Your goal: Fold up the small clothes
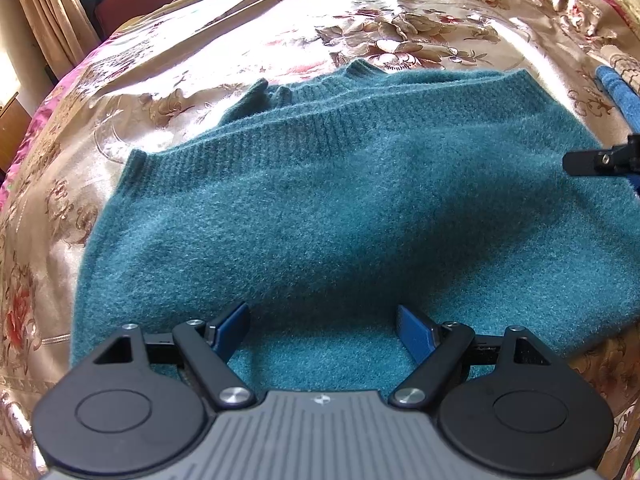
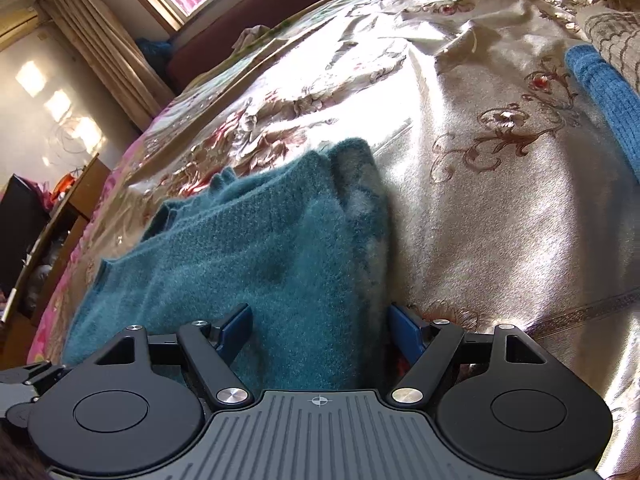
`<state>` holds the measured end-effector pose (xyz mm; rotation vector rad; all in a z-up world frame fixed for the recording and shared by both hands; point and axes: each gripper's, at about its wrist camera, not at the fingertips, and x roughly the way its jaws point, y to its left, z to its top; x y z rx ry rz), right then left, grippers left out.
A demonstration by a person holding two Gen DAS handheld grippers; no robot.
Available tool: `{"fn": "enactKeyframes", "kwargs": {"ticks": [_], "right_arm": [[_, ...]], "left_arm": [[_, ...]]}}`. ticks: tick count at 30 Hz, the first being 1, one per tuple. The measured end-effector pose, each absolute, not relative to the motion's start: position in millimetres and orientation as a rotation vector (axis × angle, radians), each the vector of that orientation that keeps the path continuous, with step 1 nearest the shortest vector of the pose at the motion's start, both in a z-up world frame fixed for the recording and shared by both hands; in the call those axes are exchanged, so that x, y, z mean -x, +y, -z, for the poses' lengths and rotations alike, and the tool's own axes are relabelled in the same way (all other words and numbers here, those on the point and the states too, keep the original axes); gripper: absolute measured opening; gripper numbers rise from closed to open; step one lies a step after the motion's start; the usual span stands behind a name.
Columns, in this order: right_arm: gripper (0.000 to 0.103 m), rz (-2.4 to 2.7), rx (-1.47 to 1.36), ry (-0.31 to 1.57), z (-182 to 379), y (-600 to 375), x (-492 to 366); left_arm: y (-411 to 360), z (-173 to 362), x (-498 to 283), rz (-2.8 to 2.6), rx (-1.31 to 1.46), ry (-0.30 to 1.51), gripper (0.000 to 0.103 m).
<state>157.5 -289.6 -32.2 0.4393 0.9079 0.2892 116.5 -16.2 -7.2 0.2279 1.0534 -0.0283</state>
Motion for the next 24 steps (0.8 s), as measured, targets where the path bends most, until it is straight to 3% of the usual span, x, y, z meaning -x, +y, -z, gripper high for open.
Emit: {"fn": "enactKeyframes", "kwargs": {"ticks": [24], "right_arm": [[0.078,-0.370,-0.564,0.920,46.9,-296.3,-201.6]], "left_arm": [[-40.6,-8.9,-92.4,0.178,-0.206,0.952,0.084]]}}
